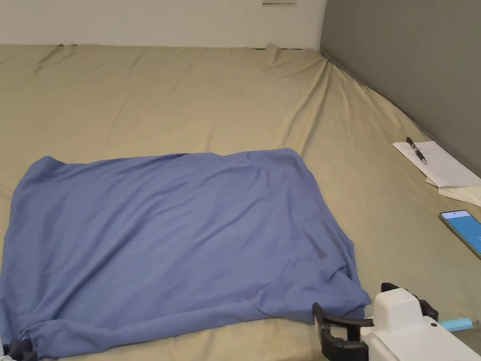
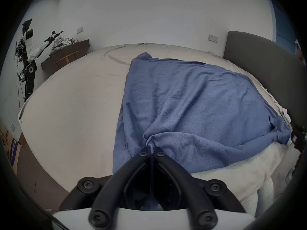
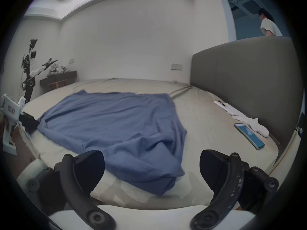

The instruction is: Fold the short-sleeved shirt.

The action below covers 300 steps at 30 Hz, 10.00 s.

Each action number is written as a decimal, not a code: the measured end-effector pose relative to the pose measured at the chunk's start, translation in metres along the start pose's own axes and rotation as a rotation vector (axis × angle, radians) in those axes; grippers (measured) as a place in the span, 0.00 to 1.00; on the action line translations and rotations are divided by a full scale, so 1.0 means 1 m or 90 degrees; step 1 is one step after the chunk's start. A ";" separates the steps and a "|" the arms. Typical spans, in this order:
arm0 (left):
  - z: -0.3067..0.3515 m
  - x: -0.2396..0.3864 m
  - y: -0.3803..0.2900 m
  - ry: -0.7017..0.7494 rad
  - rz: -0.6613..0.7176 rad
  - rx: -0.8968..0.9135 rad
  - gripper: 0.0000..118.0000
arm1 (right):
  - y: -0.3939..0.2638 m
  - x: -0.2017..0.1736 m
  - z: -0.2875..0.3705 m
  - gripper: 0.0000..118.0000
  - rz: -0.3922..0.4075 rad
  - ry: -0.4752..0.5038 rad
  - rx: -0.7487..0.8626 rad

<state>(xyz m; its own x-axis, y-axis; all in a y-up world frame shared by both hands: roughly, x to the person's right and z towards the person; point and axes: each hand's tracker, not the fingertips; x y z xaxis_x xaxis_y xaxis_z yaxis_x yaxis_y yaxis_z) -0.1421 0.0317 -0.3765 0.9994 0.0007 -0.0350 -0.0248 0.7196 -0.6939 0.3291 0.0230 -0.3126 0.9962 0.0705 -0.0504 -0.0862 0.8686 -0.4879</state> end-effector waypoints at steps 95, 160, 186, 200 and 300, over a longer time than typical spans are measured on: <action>0.079 0.010 0.061 0.041 0.009 0.201 0.00 | 0.101 -0.050 0.047 0.01 -0.036 -0.014 0.231; -0.050 0.011 0.113 -0.038 -0.066 -0.112 0.07 | 0.097 0.036 -0.116 0.12 -0.115 0.081 -0.166; 0.029 -0.020 0.028 -0.036 -0.025 -0.096 0.90 | 0.031 0.019 -0.007 0.80 -0.124 0.026 -0.120; 0.148 0.006 0.063 -0.111 -0.007 0.225 0.90 | 0.111 -0.020 0.080 0.93 -0.060 -0.009 0.190; -0.060 -0.033 0.257 -0.004 -0.118 -0.033 0.00 | 0.240 0.047 -0.170 0.06 -0.025 0.109 -0.079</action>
<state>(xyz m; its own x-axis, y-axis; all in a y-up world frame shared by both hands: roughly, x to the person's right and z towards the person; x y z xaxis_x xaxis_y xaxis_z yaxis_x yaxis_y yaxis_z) -0.1834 0.1747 -0.5972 0.9870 -0.1250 0.1013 0.1593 0.6705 -0.7247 0.3532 0.1514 -0.5800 0.9835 -0.0560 -0.1720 -0.0584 0.8015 -0.5951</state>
